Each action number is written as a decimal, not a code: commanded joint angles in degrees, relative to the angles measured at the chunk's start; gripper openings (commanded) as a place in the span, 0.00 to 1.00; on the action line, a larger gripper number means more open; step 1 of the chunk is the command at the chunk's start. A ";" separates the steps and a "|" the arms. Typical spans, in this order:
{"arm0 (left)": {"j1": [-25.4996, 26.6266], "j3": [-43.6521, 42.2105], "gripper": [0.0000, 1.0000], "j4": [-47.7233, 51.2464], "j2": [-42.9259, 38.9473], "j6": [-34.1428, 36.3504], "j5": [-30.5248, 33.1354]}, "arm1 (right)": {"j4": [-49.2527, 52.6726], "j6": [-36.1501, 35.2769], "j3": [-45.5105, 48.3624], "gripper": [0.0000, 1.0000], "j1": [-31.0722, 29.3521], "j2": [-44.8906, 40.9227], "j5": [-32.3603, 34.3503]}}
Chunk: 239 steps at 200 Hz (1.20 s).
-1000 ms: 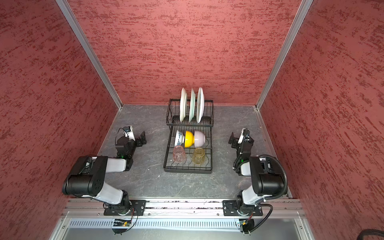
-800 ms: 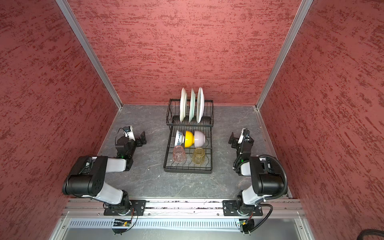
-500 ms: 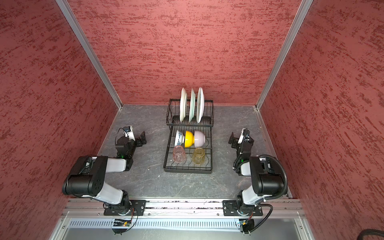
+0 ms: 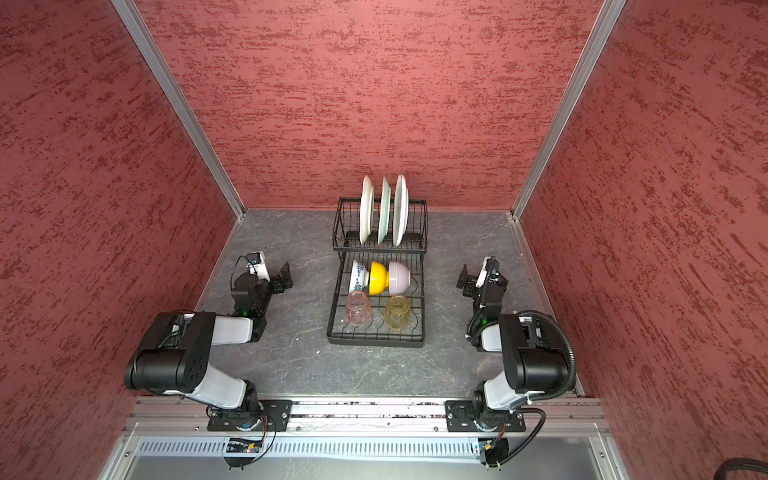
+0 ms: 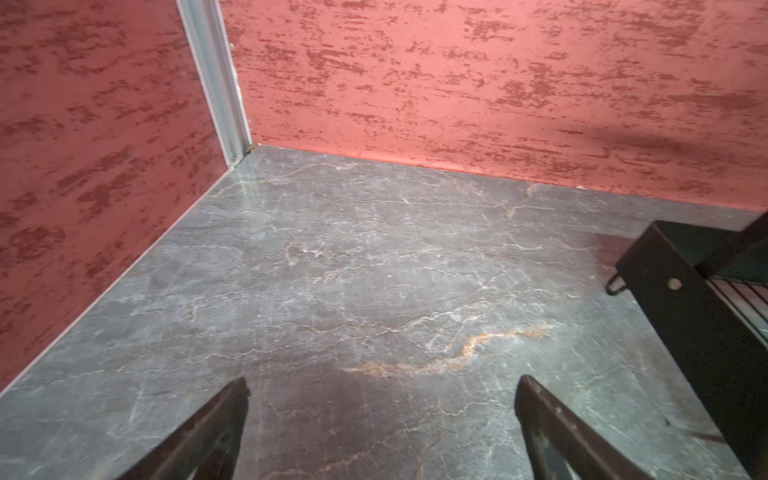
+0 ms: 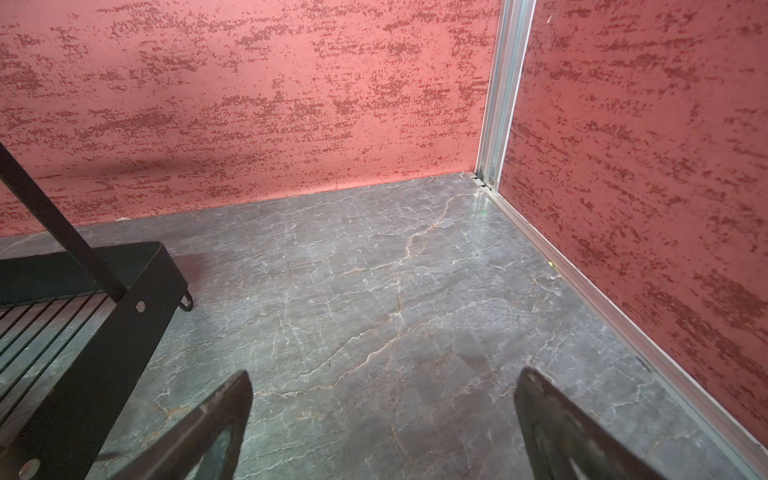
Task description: Unload the mixed dishes from the dish rack
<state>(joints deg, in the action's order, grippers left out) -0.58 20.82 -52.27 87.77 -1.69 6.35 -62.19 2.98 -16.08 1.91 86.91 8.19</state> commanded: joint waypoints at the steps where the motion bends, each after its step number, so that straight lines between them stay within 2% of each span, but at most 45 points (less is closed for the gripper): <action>1: 0.14 -0.44 1.00 -0.63 -0.83 -1.42 4.33 | 4.86 -0.23 -1.81 0.99 -0.43 -5.12 3.10; 82: 2.27 -1.14 0.99 -1.41 -2.06 1.61 4.30 | 24.90 4.43 -6.35 0.99 -3.01 -17.53 1.73; 91: 2.77 -0.92 0.99 -0.73 -2.97 1.96 5.90 | 28.00 5.69 -7.65 0.99 -3.34 -18.90 1.23; 102: 3.60 0.98 0.99 7.35 -7.42 0.64 11.52 | 31.16 6.29 -8.86 0.99 -4.01 -20.37 0.70; 117: 2.40 2.59 1.00 13.61 -12.32 -0.82 11.35 | 36.40 6.83 -10.96 0.99 -4.92 -22.21 -0.31; 145: 2.66 3.15 1.00 18.83 -15.95 -3.72 13.90 | 45.46 9.76 -13.97 0.99 -5.93 -24.93 -4.82; 164: 3.93 5.19 1.00 30.00 -19.97 -6.84 15.28 | 51.90 11.61 -15.17 0.99 -6.42 -27.56 -5.70; 190: 6.70 6.51 0.99 40.96 -25.50 -11.40 20.18 | 60.38 14.26 -17.70 0.99 -7.30 -30.80 -5.90; 239: 9.98 11.89 1.00 54.70 -32.37 -15.72 17.38 | 67.36 17.68 -18.82 0.99 -9.86 -34.74 -4.91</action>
<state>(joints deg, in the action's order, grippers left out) 8.01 28.69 -7.90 57.52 -14.22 23.90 -1.15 17.74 -33.34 -6.66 53.80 3.95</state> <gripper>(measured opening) 0.995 0.989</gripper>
